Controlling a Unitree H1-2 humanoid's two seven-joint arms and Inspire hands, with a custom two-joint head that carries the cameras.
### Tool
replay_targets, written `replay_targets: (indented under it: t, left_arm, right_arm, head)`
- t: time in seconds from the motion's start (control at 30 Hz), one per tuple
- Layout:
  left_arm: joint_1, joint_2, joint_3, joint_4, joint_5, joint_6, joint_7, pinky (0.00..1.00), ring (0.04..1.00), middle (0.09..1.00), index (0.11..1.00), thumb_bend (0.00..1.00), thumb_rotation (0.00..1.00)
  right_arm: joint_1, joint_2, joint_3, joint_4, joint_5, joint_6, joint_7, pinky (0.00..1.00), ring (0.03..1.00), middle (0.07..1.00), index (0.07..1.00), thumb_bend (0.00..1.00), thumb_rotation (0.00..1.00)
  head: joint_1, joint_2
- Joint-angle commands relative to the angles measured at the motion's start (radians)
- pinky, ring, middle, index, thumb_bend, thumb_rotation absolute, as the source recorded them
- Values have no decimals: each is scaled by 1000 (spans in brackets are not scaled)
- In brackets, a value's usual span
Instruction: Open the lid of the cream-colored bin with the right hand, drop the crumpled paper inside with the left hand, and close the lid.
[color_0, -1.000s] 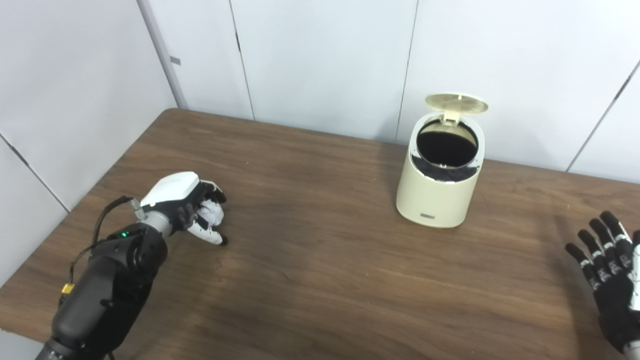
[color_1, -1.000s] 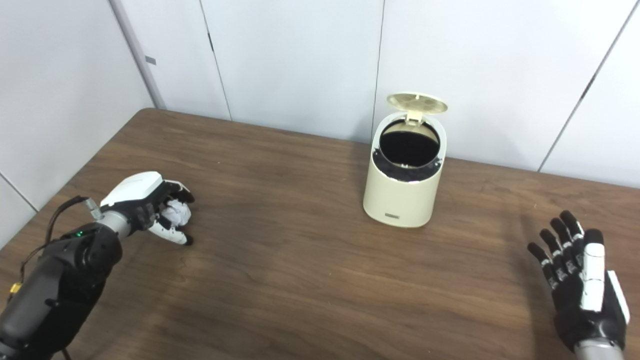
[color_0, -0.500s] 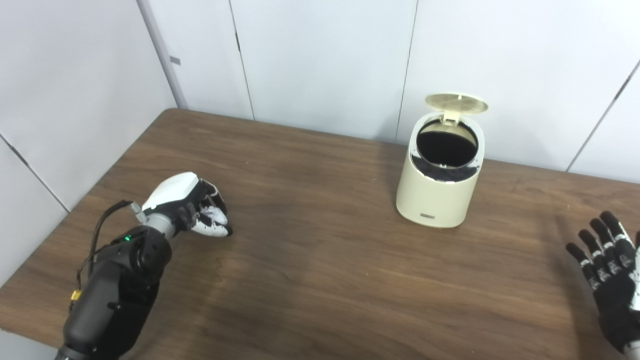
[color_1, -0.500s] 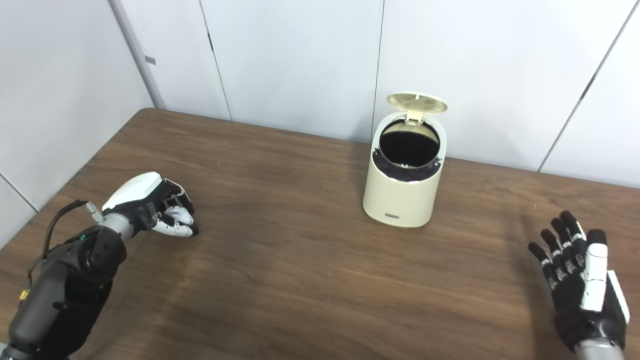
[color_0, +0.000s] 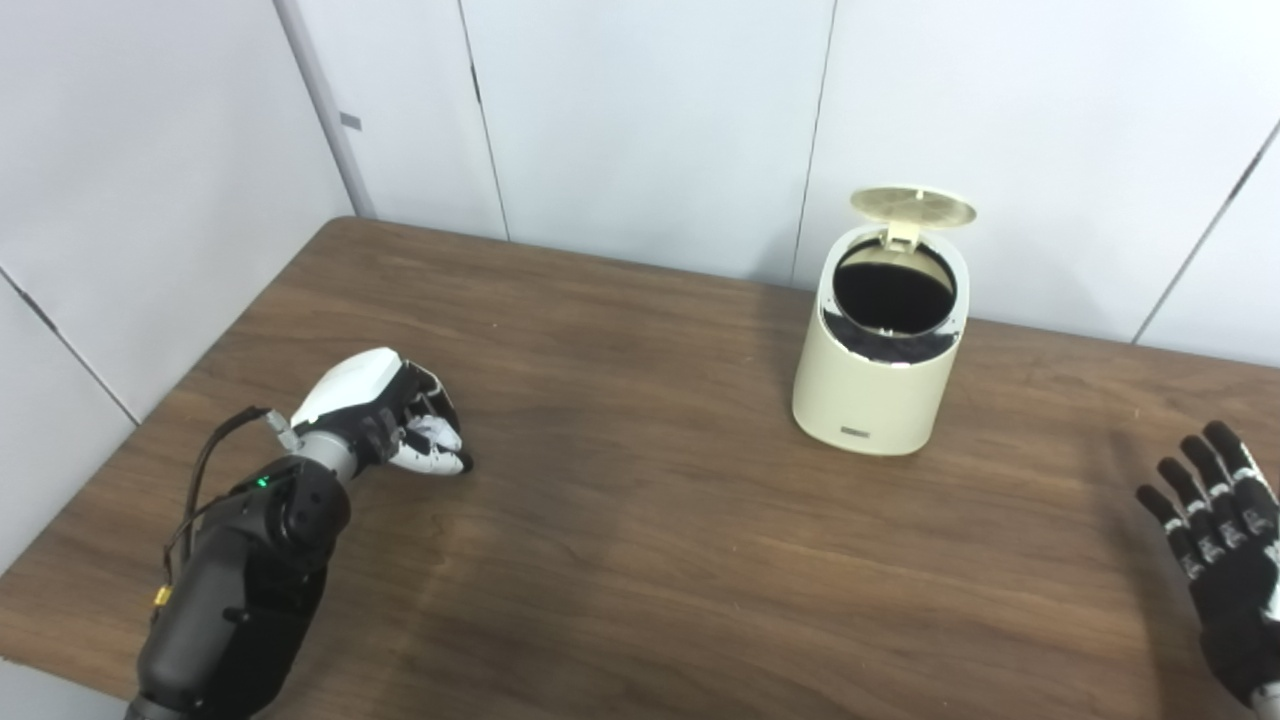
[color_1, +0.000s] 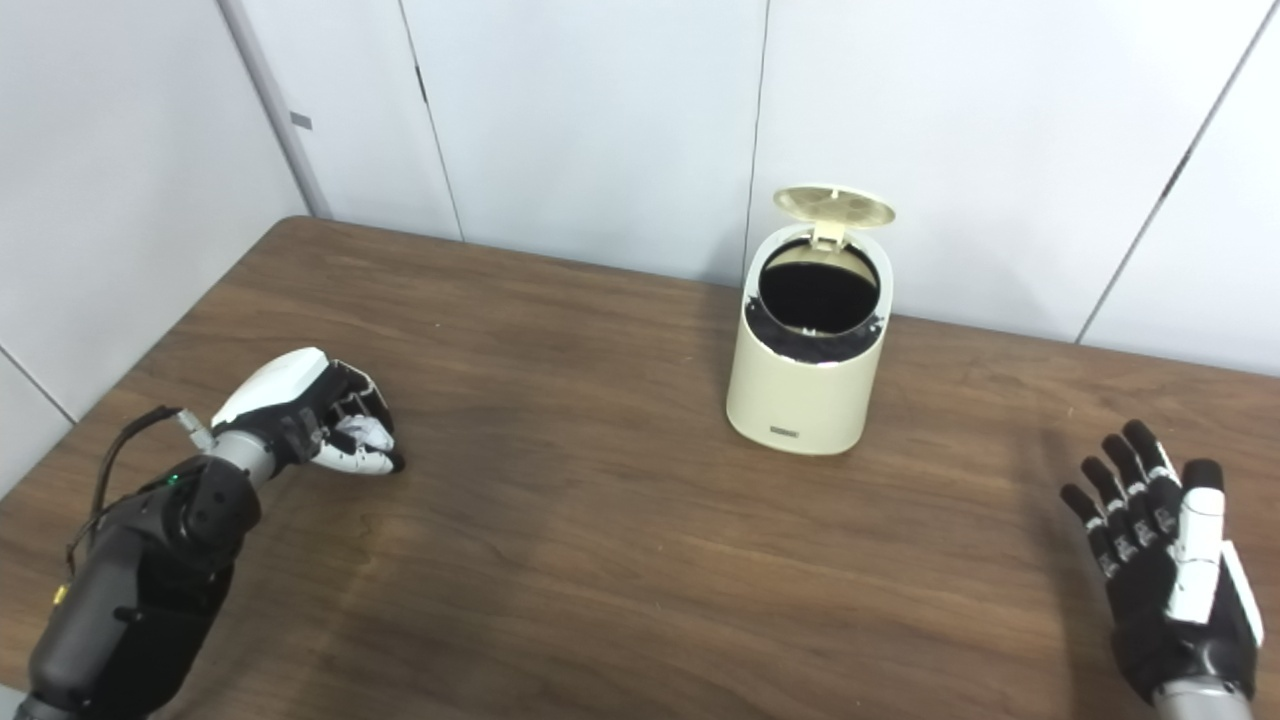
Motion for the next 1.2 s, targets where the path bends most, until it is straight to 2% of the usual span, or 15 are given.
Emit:
replay_targets:
  t: [0.0,0.3,0.43,0.6,0.73,0.9,1.07,1.17]
  left_arm:
    - [-23,27,6,-34,-1,1,28,443,406,489,488,503,0]
    - [-22,24,-5,-86,2,-1,56,389,375,452,529,497,0]
    - [-31,5,-19,-135,1,-6,70,364,367,451,535,495,0]
    - [-52,-11,-48,-179,16,-7,84,444,402,492,499,501,0]
    - [-76,-31,-85,-223,49,-6,78,439,400,511,490,500,0]
    - [-109,-69,-118,-250,86,1,39,432,405,506,492,501,0]
    - [-143,-117,-158,-257,80,-5,43,408,386,493,506,500,0]
    - [-161,-139,-189,-251,83,-25,62,384,374,491,511,498,0]
  right_arm:
    - [-25,-11,-8,-43,16,-9,5,903,951,959,947,503,998]
    - [-30,-6,-2,-28,10,-10,6,910,958,966,952,478,1000]
    - [-31,-4,3,-14,14,-23,17,923,968,976,969,466,1000]
    - [-30,3,6,2,13,-33,19,929,976,986,975,478,1000]
    - [-28,7,11,22,3,-51,19,913,968,980,969,485,1000]
    - [-23,8,29,48,-19,-93,24,919,972,983,965,481,1000]
    - [-14,27,47,46,-49,-99,0,846,948,964,943,484,1000]
    - [-6,39,50,34,-53,-96,-5,843,949,961,937,480,1000]
  head:
    - [-1,0]
    - [-15,-6]
    - [-27,-11]
    - [-45,-20]
    - [-82,-27]
    - [-128,-38]
    - [-176,-50]
    - [-206,-59]
